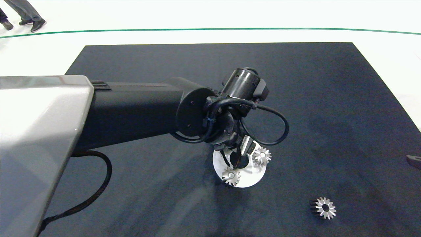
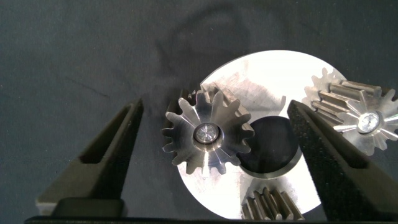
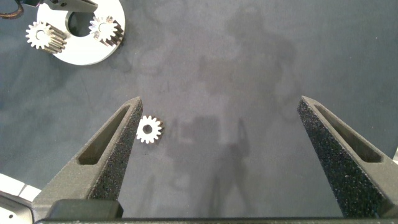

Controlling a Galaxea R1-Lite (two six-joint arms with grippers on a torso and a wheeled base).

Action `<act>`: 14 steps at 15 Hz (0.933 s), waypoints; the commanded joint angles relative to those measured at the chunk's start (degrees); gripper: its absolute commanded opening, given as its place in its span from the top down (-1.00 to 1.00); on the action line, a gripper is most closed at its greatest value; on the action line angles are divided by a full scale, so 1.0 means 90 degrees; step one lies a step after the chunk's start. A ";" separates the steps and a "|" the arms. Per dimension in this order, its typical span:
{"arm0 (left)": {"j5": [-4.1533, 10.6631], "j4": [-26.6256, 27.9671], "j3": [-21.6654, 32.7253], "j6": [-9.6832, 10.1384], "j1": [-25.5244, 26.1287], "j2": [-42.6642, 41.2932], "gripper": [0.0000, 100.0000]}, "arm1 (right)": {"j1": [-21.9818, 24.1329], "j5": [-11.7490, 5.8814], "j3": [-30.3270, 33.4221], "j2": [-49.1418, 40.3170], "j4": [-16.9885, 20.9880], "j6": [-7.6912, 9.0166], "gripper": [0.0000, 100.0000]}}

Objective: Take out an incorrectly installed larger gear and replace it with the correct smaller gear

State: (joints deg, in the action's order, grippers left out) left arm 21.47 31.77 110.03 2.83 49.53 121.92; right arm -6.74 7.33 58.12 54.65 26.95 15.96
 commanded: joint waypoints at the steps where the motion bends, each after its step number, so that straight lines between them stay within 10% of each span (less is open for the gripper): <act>1: 0.0017 0.0025 0.0001 0.0008 0.0014 0.0018 -0.75 | -0.0003 0.0006 -0.0013 0.0021 0.0013 0.0014 -1.00; 14: 0.0017 0.0035 -0.0009 0.0008 0.0014 0.0047 -0.21 | -0.0003 0.0006 -0.0023 0.0012 -0.0016 0.0004 -1.00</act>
State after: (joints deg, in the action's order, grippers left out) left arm 21.58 31.89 109.90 2.89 49.58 122.30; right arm -6.75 7.30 57.93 54.74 26.65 15.96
